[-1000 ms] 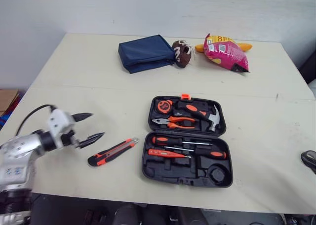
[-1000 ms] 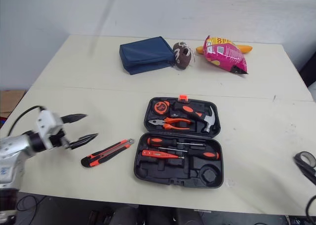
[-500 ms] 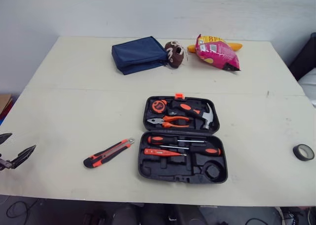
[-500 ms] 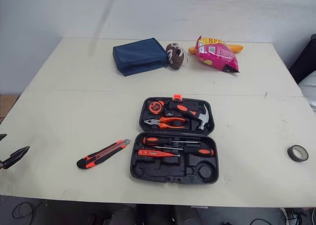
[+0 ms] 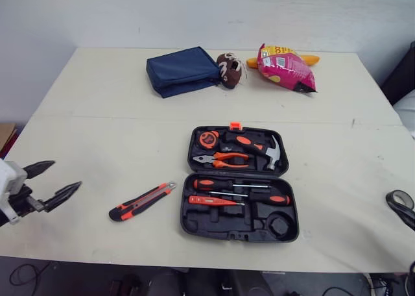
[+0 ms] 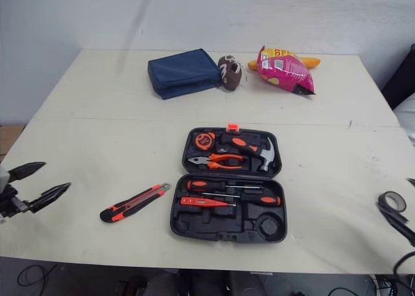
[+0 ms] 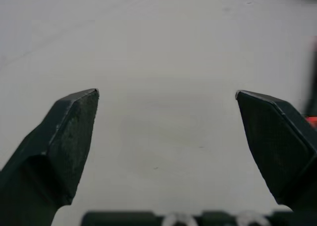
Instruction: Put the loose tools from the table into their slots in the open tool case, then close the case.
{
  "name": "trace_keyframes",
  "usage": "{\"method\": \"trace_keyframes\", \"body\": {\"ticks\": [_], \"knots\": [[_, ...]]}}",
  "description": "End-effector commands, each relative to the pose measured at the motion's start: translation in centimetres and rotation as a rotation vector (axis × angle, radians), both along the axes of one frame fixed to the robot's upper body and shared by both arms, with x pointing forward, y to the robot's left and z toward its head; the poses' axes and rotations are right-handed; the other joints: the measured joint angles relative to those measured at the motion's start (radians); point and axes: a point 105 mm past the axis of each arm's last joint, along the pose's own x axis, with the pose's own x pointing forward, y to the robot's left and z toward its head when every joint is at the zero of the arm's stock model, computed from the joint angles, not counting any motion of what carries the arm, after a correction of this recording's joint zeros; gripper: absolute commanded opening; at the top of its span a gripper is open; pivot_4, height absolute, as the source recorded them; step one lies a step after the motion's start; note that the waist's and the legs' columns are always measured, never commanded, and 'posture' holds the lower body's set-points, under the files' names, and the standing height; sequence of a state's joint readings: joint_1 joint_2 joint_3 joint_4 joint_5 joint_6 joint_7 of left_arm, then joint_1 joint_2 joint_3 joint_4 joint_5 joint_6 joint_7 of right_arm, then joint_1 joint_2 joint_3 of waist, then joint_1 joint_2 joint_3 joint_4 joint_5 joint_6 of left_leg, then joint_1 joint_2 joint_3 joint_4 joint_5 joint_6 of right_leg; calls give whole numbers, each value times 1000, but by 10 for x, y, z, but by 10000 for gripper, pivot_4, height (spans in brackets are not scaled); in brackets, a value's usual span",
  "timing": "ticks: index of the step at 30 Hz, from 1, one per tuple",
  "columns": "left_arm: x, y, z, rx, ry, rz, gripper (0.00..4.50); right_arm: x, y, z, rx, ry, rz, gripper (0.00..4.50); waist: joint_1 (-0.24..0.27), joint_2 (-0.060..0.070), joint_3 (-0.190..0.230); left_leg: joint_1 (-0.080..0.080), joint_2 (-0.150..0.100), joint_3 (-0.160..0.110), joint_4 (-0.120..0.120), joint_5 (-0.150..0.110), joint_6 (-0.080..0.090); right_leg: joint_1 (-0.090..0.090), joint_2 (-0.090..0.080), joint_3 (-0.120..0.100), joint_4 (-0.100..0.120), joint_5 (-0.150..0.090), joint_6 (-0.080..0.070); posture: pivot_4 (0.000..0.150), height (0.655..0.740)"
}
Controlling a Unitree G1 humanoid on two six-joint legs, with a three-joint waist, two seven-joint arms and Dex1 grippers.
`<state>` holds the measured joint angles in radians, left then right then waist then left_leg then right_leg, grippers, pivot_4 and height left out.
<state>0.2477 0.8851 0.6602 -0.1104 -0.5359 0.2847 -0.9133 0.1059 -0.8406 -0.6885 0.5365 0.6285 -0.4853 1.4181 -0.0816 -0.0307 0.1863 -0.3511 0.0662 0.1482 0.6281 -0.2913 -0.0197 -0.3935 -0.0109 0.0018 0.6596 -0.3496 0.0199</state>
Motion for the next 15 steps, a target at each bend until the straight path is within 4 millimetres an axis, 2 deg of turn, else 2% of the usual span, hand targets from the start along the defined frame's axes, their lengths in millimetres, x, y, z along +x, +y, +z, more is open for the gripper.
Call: {"method": "trace_keyframes", "body": {"ticks": [1,2,5,10,13,15], "knots": [[-8,-45,5,-34,133,-135,44798,11,49,18,20,-32,225,45000,1,0,0,0,0,0,0,0,0,0,0,0,0,0,0,1500,7400],[-9,-54,0,-22,197,-133,44798,13,68,18,32,-29,300,45000,1,0,0,-1,0,-1,0,0,0,0,0,0,0,0,0,1500,7400],[-10,-67,-8,-5,276,-111,44798,15,104,19,61,-32,423,45000,3,1,0,-1,0,-1,0,0,0,0,0,0,0,0,1,1500,7400],[-7,-86,-15,-53,343,-117,44798,11,137,14,84,-21,562,45000,8,1,1,-1,0,-1,1,1,-1,0,1,0,0,-1,0,1500,7400],[-7,-92,-36,69,390,-136,44798,9,156,9,99,-11,643,45000,10,0,1,-1,-1,-1,1,1,0,1,0,1,0,0,0,1500,7400],[-1,-95,-42,69,376,-116,44798,8,162,8,107,-5,678,45000,10,0,1,0,-1,-1,1,0,0,0,0,1,0,0,0,1500,7400]]}}
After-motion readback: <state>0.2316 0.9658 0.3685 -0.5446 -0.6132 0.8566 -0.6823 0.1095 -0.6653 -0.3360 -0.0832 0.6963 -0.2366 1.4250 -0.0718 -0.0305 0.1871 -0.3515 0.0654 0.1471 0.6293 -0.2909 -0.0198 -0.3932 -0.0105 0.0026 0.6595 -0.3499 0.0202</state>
